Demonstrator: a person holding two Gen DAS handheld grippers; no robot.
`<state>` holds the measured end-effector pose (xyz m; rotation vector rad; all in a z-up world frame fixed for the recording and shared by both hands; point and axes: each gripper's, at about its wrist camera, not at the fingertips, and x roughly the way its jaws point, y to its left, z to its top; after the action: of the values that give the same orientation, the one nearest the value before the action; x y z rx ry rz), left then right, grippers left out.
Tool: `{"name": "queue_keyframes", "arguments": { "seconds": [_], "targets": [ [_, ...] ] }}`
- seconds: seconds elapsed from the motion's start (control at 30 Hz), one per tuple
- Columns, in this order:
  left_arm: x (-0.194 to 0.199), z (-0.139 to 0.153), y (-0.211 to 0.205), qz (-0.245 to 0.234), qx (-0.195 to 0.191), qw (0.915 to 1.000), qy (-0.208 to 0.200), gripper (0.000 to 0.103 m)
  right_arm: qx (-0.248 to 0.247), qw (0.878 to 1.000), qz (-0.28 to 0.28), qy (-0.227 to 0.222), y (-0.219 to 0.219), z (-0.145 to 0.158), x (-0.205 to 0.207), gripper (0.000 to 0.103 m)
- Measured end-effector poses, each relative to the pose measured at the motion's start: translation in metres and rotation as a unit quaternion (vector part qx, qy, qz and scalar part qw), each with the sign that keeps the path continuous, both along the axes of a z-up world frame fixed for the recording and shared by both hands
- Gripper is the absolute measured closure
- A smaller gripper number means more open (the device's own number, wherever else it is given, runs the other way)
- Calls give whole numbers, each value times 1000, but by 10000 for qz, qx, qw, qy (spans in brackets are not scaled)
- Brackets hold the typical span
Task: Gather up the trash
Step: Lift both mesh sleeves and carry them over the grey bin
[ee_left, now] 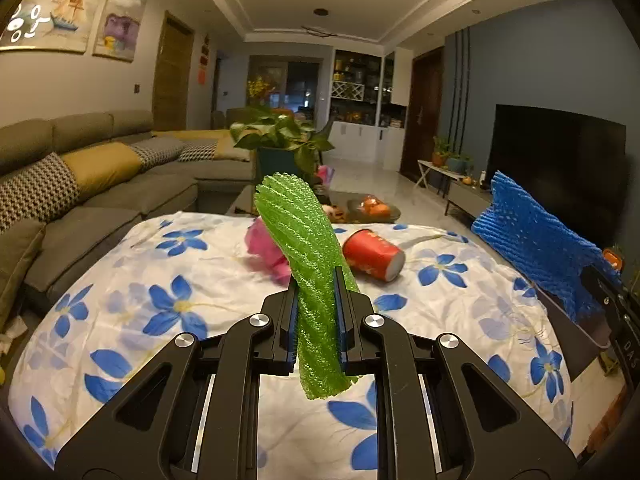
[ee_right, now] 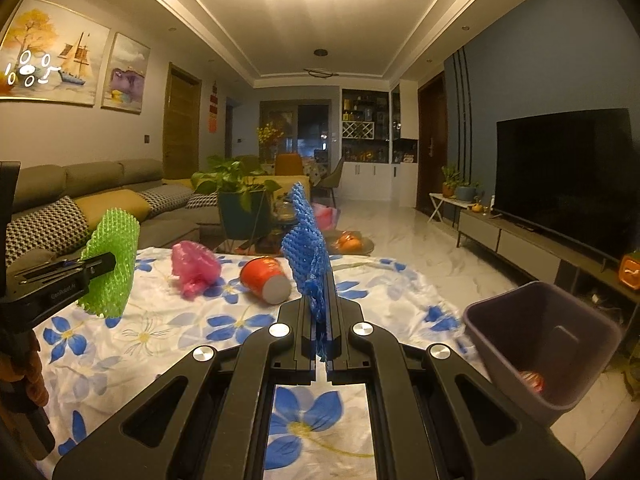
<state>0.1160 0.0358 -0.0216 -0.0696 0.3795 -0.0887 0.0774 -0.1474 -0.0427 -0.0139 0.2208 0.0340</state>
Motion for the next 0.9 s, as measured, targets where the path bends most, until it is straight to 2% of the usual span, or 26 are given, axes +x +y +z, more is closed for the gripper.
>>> {"name": "queue_keyframes", "arguments": {
  "seconds": [0.5, 0.9],
  "targets": [
    [8, 12, -62, -586, 136, 9981, -144, 89, 18, 9980, -603, -163, -52, 10, -11, 99],
    [9, 20, -128, -1183, 274, 9921, -319, 89, -19, 9939, -1073, -237, -91, 14, -15, 99]
  ]
}}
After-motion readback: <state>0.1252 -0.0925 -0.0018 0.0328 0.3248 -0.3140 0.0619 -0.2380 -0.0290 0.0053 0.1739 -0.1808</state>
